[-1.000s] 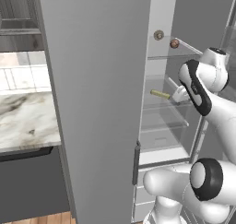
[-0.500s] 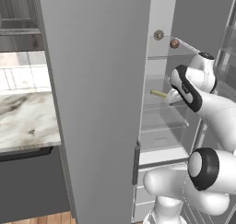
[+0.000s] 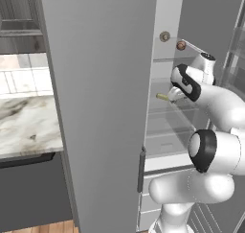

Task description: Pick the egg and butter from the fridge and place them by the bowl for mixing.

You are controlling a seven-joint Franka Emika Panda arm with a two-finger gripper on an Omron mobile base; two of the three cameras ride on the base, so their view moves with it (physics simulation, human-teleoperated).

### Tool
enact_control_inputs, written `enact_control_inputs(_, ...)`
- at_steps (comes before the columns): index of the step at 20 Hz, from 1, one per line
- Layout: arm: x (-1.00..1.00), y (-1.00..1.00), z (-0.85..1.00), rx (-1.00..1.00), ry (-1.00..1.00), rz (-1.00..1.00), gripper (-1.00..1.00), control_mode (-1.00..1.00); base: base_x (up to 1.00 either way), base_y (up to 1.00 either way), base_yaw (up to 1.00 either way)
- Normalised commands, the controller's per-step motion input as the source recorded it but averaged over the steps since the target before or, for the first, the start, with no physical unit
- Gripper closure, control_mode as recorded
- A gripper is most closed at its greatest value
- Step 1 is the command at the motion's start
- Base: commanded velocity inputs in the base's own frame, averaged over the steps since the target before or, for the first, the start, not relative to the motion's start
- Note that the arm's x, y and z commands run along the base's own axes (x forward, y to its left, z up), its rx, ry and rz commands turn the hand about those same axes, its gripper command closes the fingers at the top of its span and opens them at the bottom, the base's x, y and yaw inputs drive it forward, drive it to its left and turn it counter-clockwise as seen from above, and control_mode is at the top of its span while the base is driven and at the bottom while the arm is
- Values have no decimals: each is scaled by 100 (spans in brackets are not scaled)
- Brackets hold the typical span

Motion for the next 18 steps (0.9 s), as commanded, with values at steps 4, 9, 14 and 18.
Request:
enact_control_inputs(4, 8, -5, -11, 3, -19, 0, -100, -100, 0, 0, 0)
enact_control_inputs(9, 0, 0, -9, 0, -23, 0, -100, -100, 0, 0, 0)
enact_control_inputs(14, 0, 0, -1, 0, -2, 0, -100, -100, 0, 0, 0)
enact_control_inputs(18, 4, 0, 0, 0, 0, 0, -100, -100, 0, 0, 0)
